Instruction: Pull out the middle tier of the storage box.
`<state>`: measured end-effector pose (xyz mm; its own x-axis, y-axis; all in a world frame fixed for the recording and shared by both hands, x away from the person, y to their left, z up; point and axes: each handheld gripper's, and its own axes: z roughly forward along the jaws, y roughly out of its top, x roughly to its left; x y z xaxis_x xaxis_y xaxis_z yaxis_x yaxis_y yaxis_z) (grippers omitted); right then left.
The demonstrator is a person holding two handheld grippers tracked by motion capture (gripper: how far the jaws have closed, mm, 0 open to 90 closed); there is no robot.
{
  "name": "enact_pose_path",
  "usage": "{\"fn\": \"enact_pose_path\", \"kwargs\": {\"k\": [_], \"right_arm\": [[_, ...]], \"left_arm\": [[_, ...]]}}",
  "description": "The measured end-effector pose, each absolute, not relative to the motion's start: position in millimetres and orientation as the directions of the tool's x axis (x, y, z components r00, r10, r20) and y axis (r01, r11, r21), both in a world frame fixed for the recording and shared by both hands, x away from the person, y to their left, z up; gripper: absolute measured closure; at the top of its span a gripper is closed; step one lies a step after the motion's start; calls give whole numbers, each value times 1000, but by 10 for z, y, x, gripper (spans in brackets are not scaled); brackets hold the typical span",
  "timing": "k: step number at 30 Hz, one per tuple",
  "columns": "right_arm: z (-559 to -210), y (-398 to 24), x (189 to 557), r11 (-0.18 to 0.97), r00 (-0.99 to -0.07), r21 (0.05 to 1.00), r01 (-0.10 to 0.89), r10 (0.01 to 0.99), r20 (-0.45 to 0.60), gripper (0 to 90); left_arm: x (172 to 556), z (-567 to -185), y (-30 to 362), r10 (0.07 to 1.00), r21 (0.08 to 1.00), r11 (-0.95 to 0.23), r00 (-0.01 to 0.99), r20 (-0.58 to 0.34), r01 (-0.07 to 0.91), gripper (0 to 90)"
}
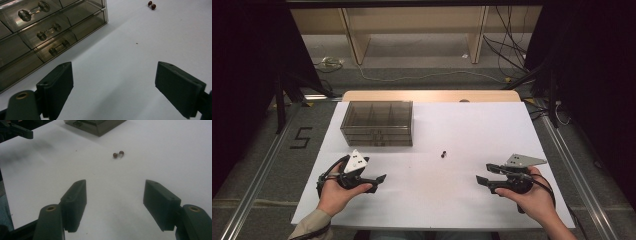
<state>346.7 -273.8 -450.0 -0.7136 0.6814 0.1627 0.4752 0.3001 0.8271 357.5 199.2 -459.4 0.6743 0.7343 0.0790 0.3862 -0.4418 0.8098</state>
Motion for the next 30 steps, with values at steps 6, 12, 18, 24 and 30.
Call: {"fn": "enact_pose_path", "kwargs": {"k": [6, 12, 18, 24, 30], "right_arm": [[-4504, -2726, 3469, 300, -715, 825, 479, 679, 167, 358], [-4504, -2709, 3482, 307, -716, 822, 479, 679, 163, 358], [-4501, -2666, 3475, 315, -719, 819, 479, 676, 160, 358], [-4516, -2672, 3482, 312, -718, 817, 485, 675, 169, 358], [-4518, -2666, 3483, 317, -720, 816, 483, 675, 164, 358]], "left_arm": [[3644, -4626, 2003, 711, 803, -492, 687, 149, 335, 167], [3769, -4653, 1996, 676, 750, -610, 661, 326, 255, 251], [3946, -4720, 2012, 562, 656, -745, 643, 520, 120, 417], [4068, -4752, 1983, 501, 581, -810, 603, 621, 75, 472], [4130, -4766, 1929, 453, 531, -847, 571, 684, 37, 512]]}}
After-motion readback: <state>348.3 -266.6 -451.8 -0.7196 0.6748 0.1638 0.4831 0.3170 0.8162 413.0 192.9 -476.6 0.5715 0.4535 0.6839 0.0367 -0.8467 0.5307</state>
